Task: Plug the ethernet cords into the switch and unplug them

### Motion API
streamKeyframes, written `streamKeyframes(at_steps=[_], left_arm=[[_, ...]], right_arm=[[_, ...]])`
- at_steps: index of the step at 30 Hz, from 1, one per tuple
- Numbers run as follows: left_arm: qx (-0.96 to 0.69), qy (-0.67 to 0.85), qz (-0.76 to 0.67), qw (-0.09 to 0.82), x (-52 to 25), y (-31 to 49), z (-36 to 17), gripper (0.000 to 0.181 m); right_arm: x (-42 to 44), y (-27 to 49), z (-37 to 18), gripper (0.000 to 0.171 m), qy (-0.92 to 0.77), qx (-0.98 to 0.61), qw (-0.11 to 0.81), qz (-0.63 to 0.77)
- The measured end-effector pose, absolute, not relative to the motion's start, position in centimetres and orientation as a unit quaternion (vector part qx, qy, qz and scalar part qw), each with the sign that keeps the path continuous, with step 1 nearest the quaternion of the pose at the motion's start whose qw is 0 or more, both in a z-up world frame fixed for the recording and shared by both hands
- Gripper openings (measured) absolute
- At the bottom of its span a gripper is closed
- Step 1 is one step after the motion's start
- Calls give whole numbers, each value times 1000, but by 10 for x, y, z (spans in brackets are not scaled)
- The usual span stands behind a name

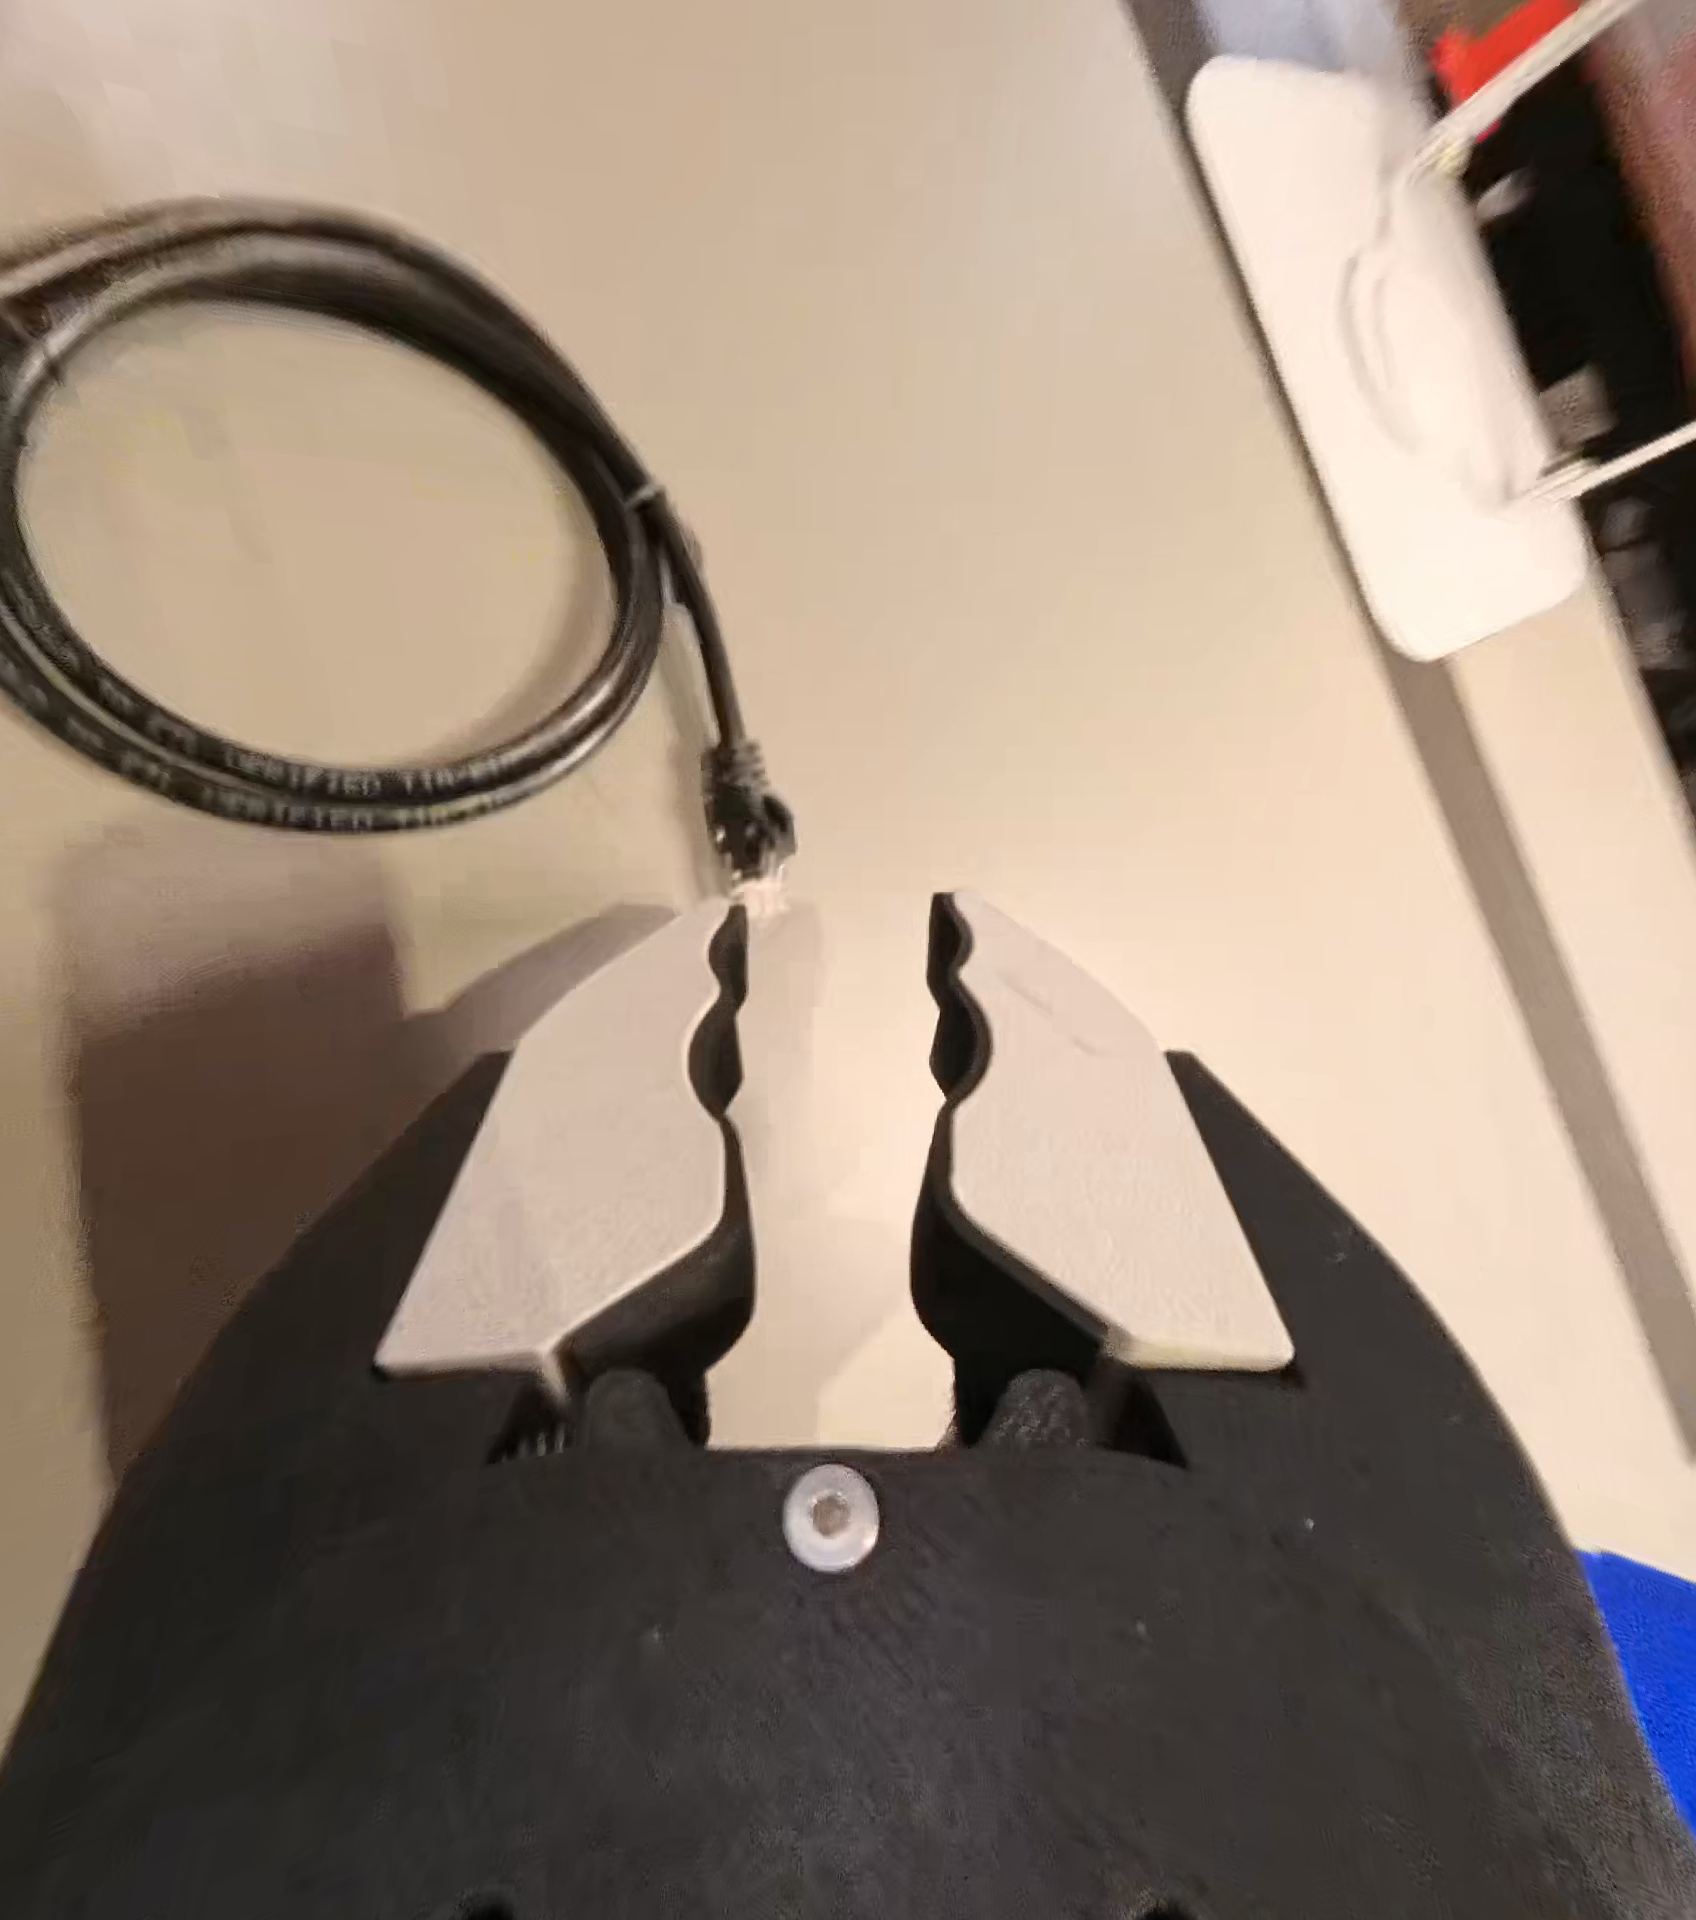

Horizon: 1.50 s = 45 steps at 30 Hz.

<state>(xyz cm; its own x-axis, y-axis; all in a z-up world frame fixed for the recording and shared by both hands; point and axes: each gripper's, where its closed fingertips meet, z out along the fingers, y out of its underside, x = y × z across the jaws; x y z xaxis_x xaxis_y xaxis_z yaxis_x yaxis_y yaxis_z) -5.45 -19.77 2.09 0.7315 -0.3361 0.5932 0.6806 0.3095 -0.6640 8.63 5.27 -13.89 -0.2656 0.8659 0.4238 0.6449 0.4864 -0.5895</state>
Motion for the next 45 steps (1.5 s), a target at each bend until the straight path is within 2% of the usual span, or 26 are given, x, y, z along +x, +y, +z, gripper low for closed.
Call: streamKeyframes(at_steps=[7, 8, 9, 11, 16, 19, 24, 29, 36, 41, 45], left_arm=[[-494, -175, -322, 789, -54, -196, 20, 28], [-494, -175, -322, 788, -53, -196, 20, 28], [-495, -175, -322, 788, -53, -196, 20, 28], [-496, -175, -322, 787, -53, -196, 19, 28], [-497, -177, -319, 787, -54, -196, 18, 27], [-500, -175, -320, 786, -53, -195, 18, 27], [-507, -173, -322, 781, -51, -193, 16, 28], [-509, -175, -319, 780, -52, -193, 14, 28], [-510, -174, -319, 780, -51, -192, 14, 28], [-510, -174, -316, 780, -52, -192, 14, 28], [-492, -176, -320, 790, -55, -197, 18, 28]], right_arm=[[75, 41, -163, 36, -780, -500, 299, 227], [74, 41, -169, 33, -783, -506, 291, 213], [72, 42, -171, 22, -782, -509, 295, 207], [72, 42, -173, 15, -781, -515, 295, 191], [90, 57, -173, 15, -761, -570, 285, 125], [107, 45, -174, 15, -753, -601, 239, 126], [129, 6, -175, 19, -813, -539, 188, 110], [121, 1, -152, 24, -837, -472, 266, 76], [97, -21, -127, 26, -859, -330, 373, 116], [67, -87, -126, 31, -864, -213, 413, 195], [57, -125, -134, 39, -869, -105, 459, 153]])
